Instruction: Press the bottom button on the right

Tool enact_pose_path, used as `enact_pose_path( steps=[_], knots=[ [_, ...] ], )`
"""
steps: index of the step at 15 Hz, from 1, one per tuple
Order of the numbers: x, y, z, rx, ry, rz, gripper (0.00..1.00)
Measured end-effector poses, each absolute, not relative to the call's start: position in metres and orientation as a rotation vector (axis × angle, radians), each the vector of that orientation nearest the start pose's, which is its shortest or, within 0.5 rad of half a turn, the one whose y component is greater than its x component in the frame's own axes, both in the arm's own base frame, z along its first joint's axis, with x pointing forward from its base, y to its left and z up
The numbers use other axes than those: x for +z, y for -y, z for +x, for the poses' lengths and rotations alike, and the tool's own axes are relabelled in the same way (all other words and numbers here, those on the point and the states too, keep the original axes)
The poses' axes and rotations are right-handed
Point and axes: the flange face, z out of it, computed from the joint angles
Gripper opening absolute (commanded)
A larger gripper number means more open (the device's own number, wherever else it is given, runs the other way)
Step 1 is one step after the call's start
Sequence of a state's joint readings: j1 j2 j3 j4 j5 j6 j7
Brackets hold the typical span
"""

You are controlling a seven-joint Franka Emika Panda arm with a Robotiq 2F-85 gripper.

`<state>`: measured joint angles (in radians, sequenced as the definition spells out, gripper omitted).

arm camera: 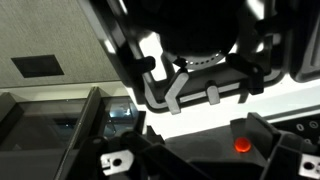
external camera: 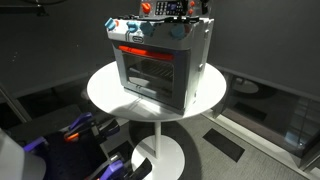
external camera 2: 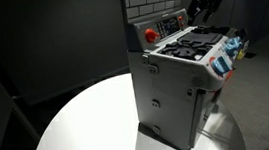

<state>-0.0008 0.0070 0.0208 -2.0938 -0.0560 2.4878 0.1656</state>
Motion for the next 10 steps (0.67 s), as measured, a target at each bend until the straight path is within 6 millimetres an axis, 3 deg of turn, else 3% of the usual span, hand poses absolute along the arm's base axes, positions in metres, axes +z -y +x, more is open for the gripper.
enact_pose_path(
  steps=[10],
  knots=[
    [0.451,-0.016,0.602,-0.608,-0.157,-3.093,1.00]
  ],
)
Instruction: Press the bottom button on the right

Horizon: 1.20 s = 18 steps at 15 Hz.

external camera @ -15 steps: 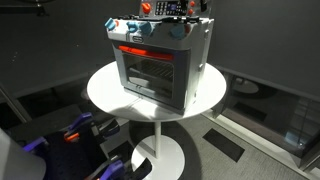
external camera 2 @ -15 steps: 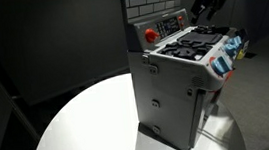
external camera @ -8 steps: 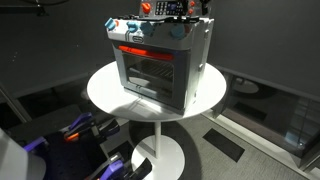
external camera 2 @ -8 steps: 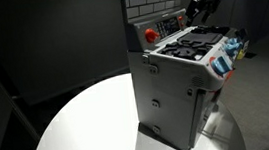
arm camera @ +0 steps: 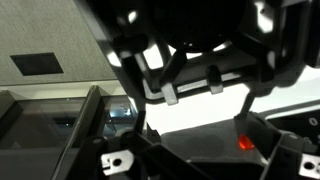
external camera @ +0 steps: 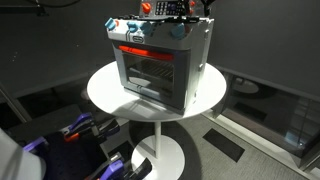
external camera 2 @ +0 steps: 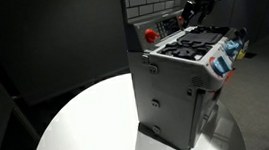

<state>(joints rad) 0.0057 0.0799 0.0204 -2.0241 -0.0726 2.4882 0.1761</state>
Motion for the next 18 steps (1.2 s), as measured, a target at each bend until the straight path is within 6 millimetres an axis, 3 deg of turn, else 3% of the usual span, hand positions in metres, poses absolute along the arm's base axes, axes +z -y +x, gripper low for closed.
enact_pose_path(
  steps=[11,18],
  knots=[
    [0.448,-0.017,0.606,-0.590,-0.131,-3.125,1.00],
    [0.471,-0.017,0.582,-0.452,-0.141,-3.134,1.00]
  ],
)
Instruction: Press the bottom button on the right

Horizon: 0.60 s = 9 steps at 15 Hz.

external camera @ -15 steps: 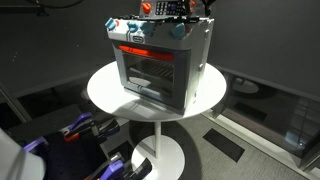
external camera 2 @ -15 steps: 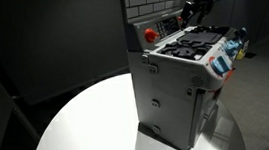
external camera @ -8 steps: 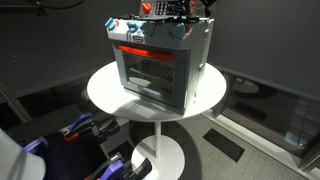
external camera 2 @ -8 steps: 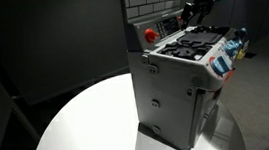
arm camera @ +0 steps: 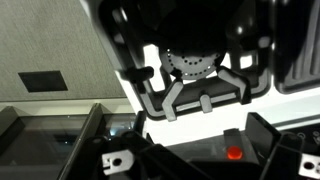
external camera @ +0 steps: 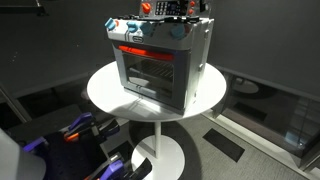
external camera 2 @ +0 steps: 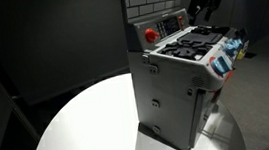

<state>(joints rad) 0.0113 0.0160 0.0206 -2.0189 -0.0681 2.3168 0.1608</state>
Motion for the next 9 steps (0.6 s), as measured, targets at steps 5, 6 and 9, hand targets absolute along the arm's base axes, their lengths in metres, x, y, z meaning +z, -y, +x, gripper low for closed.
enact_pose_path(
  steps=[5,6,9],
  knots=[
    [0.486,-0.015,0.549,-0.277,-0.114,-3.175,1.00],
    [0.488,-0.014,0.542,-0.244,-0.105,-3.181,1.00],
    [0.494,-0.012,0.524,-0.172,-0.073,-3.193,1.00]
  ],
)
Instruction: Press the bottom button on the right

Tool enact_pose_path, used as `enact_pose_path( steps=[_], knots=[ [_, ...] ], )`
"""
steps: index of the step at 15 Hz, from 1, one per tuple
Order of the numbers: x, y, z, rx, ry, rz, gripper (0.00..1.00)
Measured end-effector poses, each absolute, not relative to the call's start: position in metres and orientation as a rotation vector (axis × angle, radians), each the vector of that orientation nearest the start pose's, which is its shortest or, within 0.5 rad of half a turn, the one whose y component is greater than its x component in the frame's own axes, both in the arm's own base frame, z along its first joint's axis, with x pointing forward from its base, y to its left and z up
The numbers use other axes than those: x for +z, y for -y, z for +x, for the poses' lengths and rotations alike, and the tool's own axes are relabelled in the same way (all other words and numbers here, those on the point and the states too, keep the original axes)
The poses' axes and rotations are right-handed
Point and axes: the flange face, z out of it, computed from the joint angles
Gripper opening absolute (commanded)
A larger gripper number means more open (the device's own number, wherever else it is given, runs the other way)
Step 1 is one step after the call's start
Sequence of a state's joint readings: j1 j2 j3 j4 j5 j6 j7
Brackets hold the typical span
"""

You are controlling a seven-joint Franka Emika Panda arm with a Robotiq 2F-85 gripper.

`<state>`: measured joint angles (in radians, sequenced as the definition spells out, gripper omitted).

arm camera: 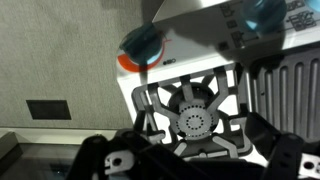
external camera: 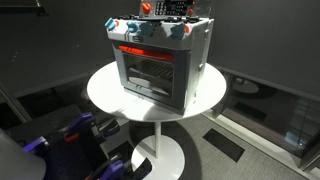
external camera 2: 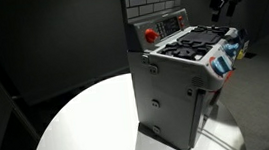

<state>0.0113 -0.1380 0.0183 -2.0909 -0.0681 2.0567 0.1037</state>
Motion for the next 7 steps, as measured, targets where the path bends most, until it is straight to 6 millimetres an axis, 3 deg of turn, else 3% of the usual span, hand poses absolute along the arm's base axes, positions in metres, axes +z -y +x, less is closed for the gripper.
enact_pose_path(
  steps=[7],
  knots=[
    [0.499,-0.009,0.500,-0.127,-0.041,-3.201,1.00]
  ],
)
